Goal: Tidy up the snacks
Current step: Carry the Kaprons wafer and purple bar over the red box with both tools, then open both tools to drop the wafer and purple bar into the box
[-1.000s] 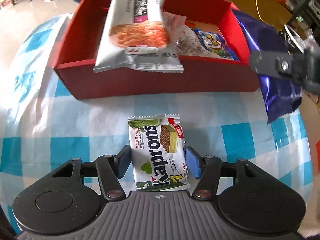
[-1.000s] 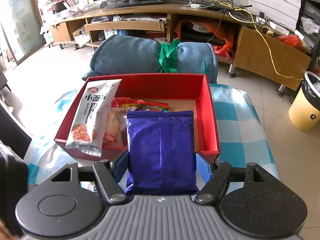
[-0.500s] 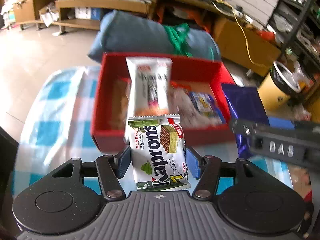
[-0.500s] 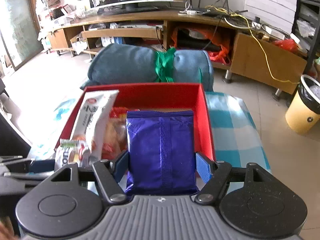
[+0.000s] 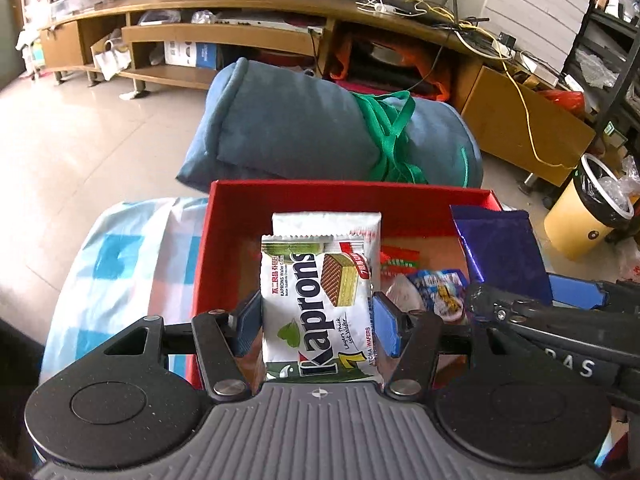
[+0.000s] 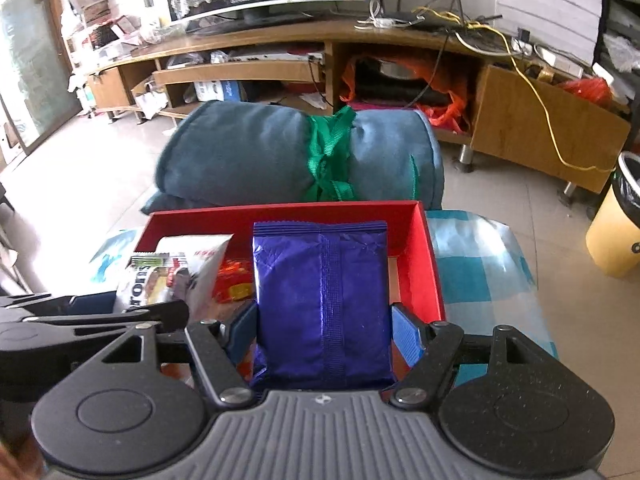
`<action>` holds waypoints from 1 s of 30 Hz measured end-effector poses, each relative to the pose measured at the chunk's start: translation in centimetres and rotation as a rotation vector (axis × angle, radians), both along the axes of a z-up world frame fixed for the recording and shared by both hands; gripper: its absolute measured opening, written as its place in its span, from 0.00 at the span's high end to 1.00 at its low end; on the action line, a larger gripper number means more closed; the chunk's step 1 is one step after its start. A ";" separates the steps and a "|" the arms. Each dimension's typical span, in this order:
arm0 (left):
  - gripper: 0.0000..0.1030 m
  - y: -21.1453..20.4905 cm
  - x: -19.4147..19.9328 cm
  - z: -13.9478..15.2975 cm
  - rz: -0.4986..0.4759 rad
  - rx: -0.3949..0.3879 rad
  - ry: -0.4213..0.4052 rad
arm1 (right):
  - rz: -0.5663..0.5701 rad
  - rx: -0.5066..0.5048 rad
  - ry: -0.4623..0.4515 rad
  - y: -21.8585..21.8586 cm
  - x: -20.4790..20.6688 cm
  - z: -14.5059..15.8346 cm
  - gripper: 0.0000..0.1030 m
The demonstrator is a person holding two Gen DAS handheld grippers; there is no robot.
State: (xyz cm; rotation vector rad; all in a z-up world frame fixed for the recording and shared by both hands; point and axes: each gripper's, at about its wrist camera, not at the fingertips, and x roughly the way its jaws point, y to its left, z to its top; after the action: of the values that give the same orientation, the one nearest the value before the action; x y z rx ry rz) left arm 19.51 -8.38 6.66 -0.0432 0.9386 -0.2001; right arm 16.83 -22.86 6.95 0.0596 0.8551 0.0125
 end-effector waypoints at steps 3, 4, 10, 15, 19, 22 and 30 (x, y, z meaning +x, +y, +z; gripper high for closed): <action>0.37 -0.6 0.9 -0.4 -0.007 0.007 0.002 | -0.019 0.000 0.021 -0.8 1.2 -0.9 0.36; 0.37 -0.8 1.2 -0.6 -0.008 0.007 0.006 | -0.023 0.002 0.028 -1.1 1.6 -1.2 0.36; 0.38 -1.8 2.8 -2.0 -0.009 0.026 0.033 | -0.038 -0.005 0.066 -2.0 3.4 -2.7 0.36; 0.37 -2.0 3.7 -2.7 -0.017 0.020 0.064 | -0.048 0.002 0.090 -2.3 4.2 -3.4 0.36; 0.34 -1.8 3.8 -2.5 -0.017 0.027 0.071 | -0.056 0.013 0.092 -2.6 4.3 -3.4 0.35; 0.30 -1.5 3.9 -2.1 -0.009 0.013 0.074 | -0.071 0.015 0.071 -2.6 4.2 -2.9 0.34; 0.19 -0.9 2.9 0.1 -0.017 -0.031 0.027 | -0.082 0.004 0.038 -2.6 3.4 -1.8 0.31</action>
State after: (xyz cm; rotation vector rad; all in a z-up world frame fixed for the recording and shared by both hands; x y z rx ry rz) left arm 22.41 -9.25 6.74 -0.0662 0.9628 -0.2305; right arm 20.26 -25.50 5.18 0.0985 0.8905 -0.0640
